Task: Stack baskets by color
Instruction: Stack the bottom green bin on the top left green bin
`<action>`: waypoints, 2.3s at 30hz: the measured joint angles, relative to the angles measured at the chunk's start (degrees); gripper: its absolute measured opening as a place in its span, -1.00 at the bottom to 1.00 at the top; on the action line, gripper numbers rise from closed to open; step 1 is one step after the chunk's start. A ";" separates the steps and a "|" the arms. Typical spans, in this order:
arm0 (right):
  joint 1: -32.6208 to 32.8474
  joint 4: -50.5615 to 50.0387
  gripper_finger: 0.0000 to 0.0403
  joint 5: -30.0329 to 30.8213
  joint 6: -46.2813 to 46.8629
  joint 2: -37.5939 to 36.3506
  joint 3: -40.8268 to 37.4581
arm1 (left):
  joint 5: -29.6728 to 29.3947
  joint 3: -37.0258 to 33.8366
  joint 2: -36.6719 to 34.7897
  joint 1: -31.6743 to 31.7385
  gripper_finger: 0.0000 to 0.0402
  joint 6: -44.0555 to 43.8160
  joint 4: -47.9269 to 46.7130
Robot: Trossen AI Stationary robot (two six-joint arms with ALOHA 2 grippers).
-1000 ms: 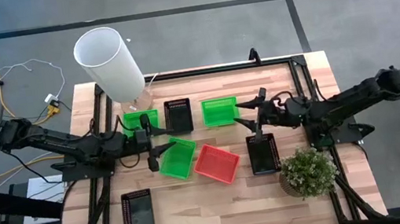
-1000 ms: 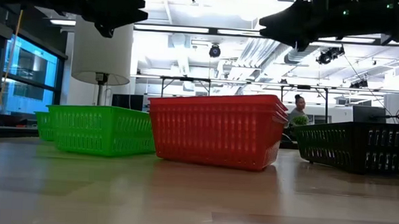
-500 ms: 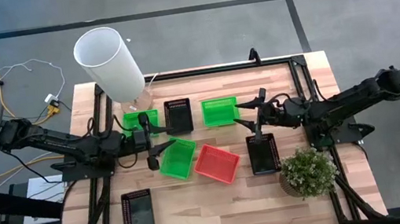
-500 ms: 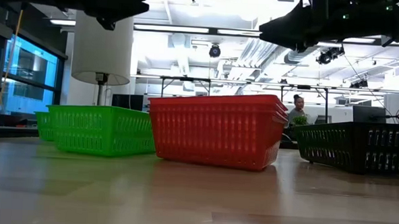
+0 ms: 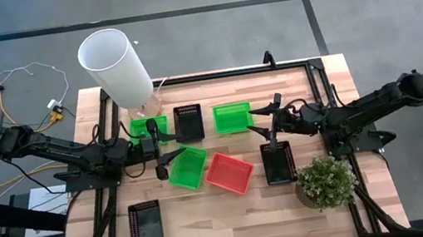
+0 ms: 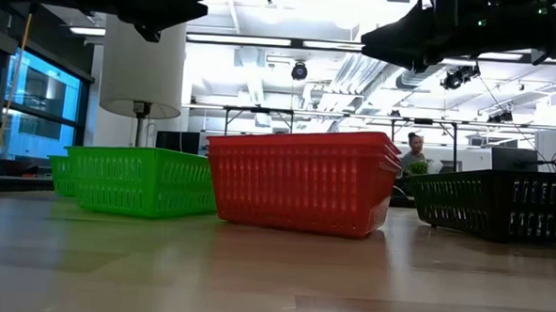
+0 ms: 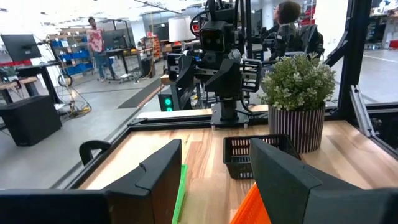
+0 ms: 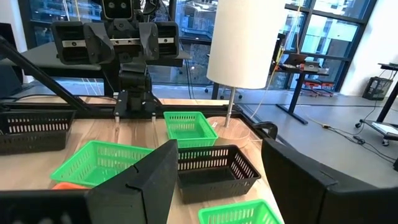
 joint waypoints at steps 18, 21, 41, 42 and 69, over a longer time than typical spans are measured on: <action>0.00 -0.11 0.09 2.92 0.02 0.00 0.00 | -8.83 20.95 4.88 -0.05 -0.11 -28.82 -65.81; 0.00 -0.15 0.09 2.52 0.07 0.00 0.00 | -0.26 23.11 7.20 -1.01 -0.11 -23.66 -74.52; 0.00 -0.15 0.09 2.05 1.62 0.02 0.00 | -7.55 23.80 23.54 6.87 -0.11 -19.16 -87.84; 0.00 -0.15 0.09 2.05 1.62 0.02 0.00 | -7.56 23.80 23.58 7.20 -0.11 -18.57 -87.82; 0.00 -0.35 0.09 2.08 2.82 0.02 0.00 | 17.54 30.86 22.39 4.65 -0.19 -45.88 -78.18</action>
